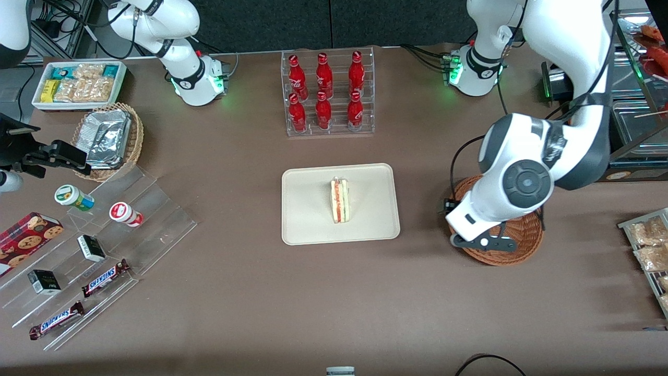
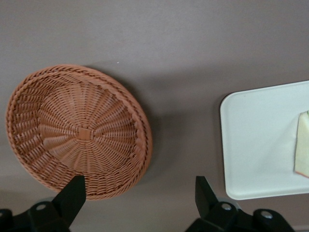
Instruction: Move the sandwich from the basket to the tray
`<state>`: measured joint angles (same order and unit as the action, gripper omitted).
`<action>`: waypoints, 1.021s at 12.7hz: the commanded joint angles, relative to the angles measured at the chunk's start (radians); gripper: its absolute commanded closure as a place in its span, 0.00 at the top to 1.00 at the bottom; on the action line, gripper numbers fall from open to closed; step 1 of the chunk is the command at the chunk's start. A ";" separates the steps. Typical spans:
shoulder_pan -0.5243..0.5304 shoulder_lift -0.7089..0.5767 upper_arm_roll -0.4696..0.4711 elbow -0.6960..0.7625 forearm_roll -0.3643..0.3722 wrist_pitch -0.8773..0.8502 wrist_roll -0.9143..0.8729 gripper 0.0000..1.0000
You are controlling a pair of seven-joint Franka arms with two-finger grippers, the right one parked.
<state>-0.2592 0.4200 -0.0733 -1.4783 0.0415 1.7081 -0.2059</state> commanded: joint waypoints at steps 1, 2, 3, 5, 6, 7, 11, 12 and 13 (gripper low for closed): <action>0.064 -0.110 -0.010 -0.108 -0.020 0.004 0.057 1.00; 0.069 -0.141 -0.010 -0.131 -0.031 0.002 0.066 1.00; 0.070 -0.186 -0.002 -0.178 -0.040 0.007 0.089 1.00; 0.086 -0.292 0.023 -0.296 -0.043 0.041 0.092 1.00; 0.115 -0.337 0.018 -0.333 -0.045 0.038 0.092 1.00; 0.124 -0.375 0.017 -0.353 -0.045 0.022 0.094 1.00; 0.164 -0.457 0.014 -0.330 -0.043 -0.125 0.105 1.00; 0.179 -0.471 0.014 -0.314 -0.043 -0.160 0.137 1.00; 0.198 -0.472 0.014 -0.294 -0.043 -0.192 0.154 1.00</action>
<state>-0.1008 -0.0232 -0.0511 -1.7857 0.0148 1.5678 -0.0987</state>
